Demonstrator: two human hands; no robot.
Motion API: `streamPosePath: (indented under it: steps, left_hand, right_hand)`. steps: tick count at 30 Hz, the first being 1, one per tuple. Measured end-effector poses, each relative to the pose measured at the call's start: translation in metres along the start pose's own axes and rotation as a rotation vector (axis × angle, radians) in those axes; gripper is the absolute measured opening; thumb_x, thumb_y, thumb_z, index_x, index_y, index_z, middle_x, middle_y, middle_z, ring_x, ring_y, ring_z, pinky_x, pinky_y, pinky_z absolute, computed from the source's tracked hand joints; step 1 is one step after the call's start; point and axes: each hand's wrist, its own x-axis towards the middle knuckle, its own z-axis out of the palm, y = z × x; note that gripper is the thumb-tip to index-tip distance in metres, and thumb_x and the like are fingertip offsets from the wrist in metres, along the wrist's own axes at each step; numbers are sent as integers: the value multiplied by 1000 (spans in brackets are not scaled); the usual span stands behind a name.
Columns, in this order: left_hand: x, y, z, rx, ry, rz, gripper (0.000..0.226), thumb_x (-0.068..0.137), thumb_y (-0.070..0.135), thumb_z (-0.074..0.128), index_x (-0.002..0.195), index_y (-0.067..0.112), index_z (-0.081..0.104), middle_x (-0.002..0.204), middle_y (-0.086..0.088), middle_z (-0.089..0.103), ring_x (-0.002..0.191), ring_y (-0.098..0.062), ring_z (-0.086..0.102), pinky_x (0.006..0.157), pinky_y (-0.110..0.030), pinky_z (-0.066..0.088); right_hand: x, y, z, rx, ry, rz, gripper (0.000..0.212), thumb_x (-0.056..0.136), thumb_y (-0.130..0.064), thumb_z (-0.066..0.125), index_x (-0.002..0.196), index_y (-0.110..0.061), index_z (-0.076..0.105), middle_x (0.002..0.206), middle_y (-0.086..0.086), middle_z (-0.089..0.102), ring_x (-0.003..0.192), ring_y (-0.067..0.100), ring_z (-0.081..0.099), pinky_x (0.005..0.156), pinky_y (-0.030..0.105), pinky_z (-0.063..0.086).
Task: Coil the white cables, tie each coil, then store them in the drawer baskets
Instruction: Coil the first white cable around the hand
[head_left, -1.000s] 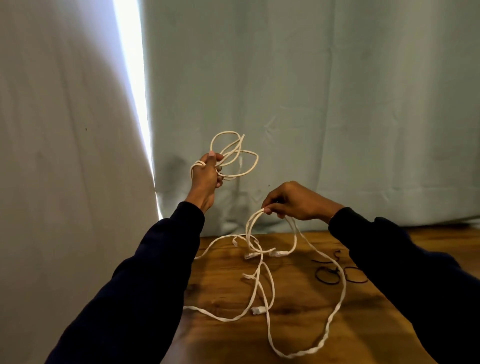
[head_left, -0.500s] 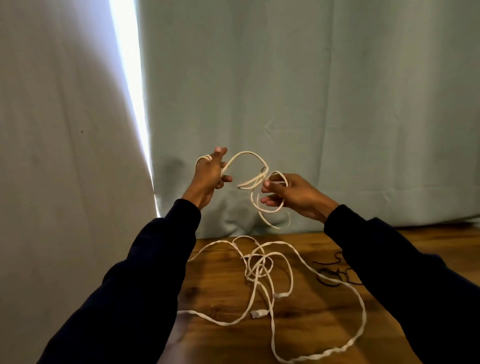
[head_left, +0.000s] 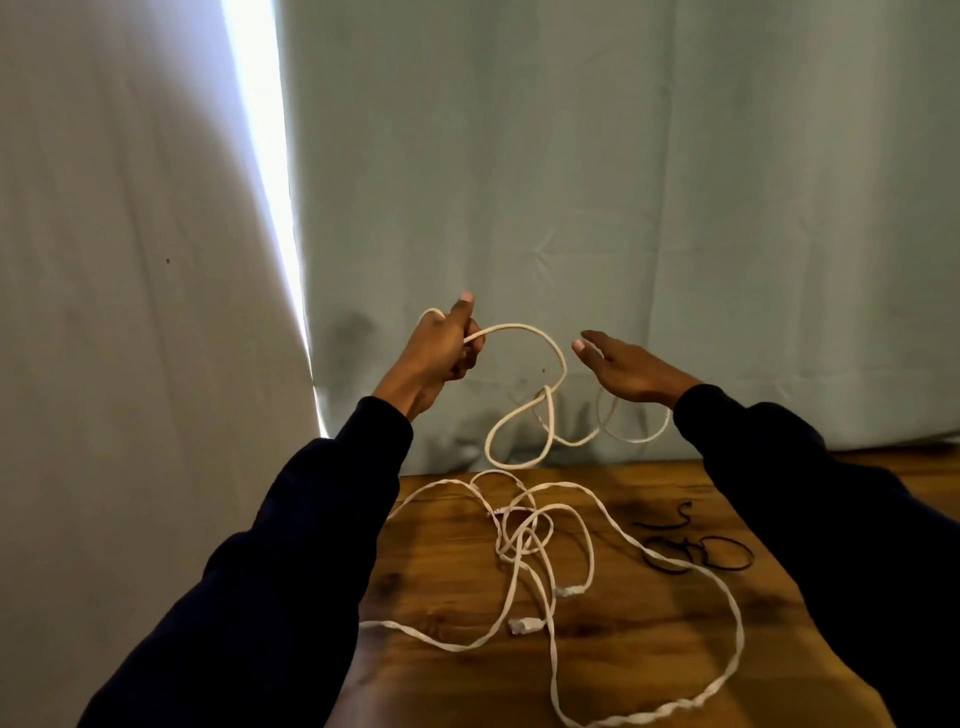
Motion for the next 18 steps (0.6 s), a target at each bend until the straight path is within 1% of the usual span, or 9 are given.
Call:
streamPosePath:
  steps: [2, 4, 5, 7, 9, 11, 13, 15, 18]
  left_hand:
    - [-1, -1, 5, -45, -22, -17, 55, 106, 49, 33, 62, 17, 44, 51, 3, 39, 47, -10, 33, 45, -21, 26]
    - [-2, -4, 10, -89, -48, -39, 50, 105, 51, 33, 66, 20, 39, 55, 2, 37, 47, -9, 31, 46, -21, 25]
    - [-3, -5, 11, -121, -59, -49, 50, 105, 51, 33, 67, 20, 39, 56, 2, 36, 47, -9, 30, 46, -21, 25]
    - [-3, -8, 14, -185, -70, -69, 49, 105, 51, 33, 68, 20, 41, 56, 2, 37, 48, -9, 31, 46, -21, 27]
    - [-4, -12, 15, -198, -60, -73, 49, 105, 51, 34, 69, 18, 43, 56, 2, 39, 49, -10, 32, 49, -23, 30]
    - [-5, -17, 15, -213, -67, -56, 49, 105, 51, 34, 70, 19, 43, 57, 1, 38, 50, -10, 30, 49, -24, 27]
    - [-7, -20, 14, -253, -97, -33, 49, 104, 53, 35, 69, 19, 42, 58, 1, 36, 50, -10, 29, 49, -23, 25]
    - [-9, -21, 11, -325, -160, -25, 49, 103, 54, 36, 68, 20, 42, 58, 0, 34, 51, -10, 29, 48, -22, 24]
    - [-12, -25, 8, -488, -324, -65, 55, 101, 57, 35, 64, 17, 42, 53, 0, 34, 45, -10, 30, 43, -18, 24]
  right_hand:
    - [-4, -11, -3, 21, -12, -35, 77, 96, -70, 14, 159, -25, 22, 166, 2, 20, 153, 27, 18, 124, 44, 13]
    - [-12, -28, -5, 168, -34, -83, 78, 93, -75, 15, 154, -30, 35, 163, -1, 27, 152, 23, 22, 123, 46, 14]
    - [-16, -38, -6, 322, -44, -110, 76, 93, -75, 20, 149, -30, 44, 158, 0, 38, 147, 23, 33, 121, 46, 21]
    - [-20, -50, -10, 649, -85, -155, 67, 96, -69, 33, 136, -21, 57, 134, 5, 65, 124, 24, 61, 110, 45, 42]
    - [-22, -57, -18, 840, -127, -180, 51, 101, -50, 45, 126, -10, 63, 104, 9, 75, 97, 27, 73, 94, 46, 56]
    - [-19, -61, -23, 874, -136, -226, 34, 102, -28, 53, 120, -2, 66, 83, 8, 68, 74, 23, 68, 84, 44, 61]
    - [-12, -62, -25, 881, -120, -264, 28, 103, -21, 53, 117, -1, 67, 74, 4, 53, 60, 14, 48, 67, 30, 55]
    - [-3, -66, -25, 786, -39, -308, 27, 103, -26, 53, 114, -7, 70, 72, 1, 47, 59, 12, 37, 57, 25, 41]
    - [5, -73, -24, 532, 120, -423, 24, 101, -32, 55, 110, -19, 73, 77, -12, 61, 68, 8, 49, 64, 22, 43]
